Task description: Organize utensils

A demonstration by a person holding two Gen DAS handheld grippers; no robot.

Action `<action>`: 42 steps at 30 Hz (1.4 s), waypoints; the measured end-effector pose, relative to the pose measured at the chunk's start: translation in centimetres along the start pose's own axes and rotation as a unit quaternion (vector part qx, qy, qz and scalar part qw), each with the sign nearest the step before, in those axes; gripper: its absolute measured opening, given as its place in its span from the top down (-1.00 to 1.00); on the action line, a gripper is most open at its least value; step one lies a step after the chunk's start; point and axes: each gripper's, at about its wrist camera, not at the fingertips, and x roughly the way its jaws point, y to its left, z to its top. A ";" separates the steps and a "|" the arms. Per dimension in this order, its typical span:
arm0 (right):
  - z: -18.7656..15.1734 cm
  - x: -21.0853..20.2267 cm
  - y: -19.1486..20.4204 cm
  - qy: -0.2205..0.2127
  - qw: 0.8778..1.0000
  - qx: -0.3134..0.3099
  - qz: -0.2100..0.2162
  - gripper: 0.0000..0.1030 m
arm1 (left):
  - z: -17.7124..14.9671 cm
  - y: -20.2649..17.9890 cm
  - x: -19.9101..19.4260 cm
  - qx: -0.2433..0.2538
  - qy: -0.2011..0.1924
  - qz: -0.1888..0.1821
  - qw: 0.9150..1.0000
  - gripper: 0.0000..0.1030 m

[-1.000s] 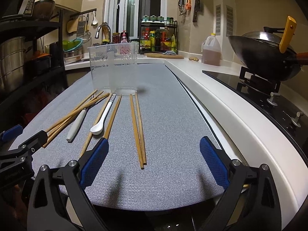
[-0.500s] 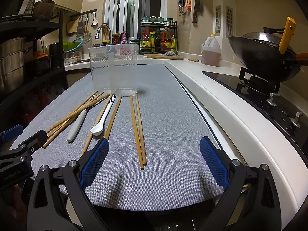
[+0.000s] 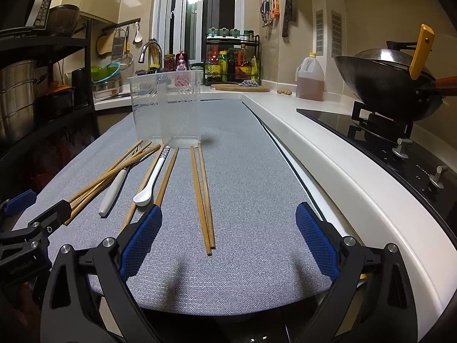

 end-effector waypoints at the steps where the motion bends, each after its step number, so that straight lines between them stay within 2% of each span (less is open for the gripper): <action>1: 0.0 0.0 0.0 -0.002 1.000 0.000 -0.003 -0.80 | 0.0 0.0 0.0 0.000 0.000 -0.001 1.000 -0.72; 6: 0.1 -0.1 -0.5 -0.008 1.000 0.008 -0.007 -0.80 | -0.2 -0.2 0.1 0.003 0.002 -0.006 1.000 -0.58; 11: 0.1 0.1 -0.9 -0.004 1.000 0.021 0.001 -0.80 | -0.4 -0.2 0.2 0.005 0.005 -0.010 1.000 -0.34; 17: 0.1 0.2 -0.9 0.002 1.000 0.025 0.016 -0.79 | -0.5 -0.3 0.1 0.013 0.006 -0.015 1.000 -0.17; 19: 0.1 0.2 -0.7 0.003 1.000 0.021 0.018 -0.72 | -0.5 -0.1 0.1 0.009 0.008 -0.015 1.000 -0.13; 22: 0.2 0.5 -1.1 0.005 1.000 0.023 0.016 -0.55 | -0.4 0.4 0.2 -0.002 0.014 -0.017 1.000 0.04; 24: 0.3 1.1 -2.0 0.016 0.999 0.037 0.018 -0.25 | -0.3 1.0 0.6 -0.009 0.020 -0.003 1.000 0.12; 27: 0.3 2.2 -3.6 0.032 0.997 0.064 0.019 0.07 | -0.2 2.0 1.2 -0.025 0.030 0.017 0.999 0.23; 32: -0.1 3.8 -4.2 0.052 0.995 0.077 0.036 0.25 | -0.2 3.4 2.1 -0.051 0.042 0.022 0.998 0.35; 38: -0.2 4.9 -3.3 0.065 0.993 0.067 0.074 0.30 | -0.3 4.4 2.7 -0.079 0.055 0.014 0.995 0.58; 42: -0.6 5.9 -2.8 0.087 0.990 0.063 0.090 0.30 | -0.7 4.2 3.2 -0.085 0.072 -0.007 0.994 0.71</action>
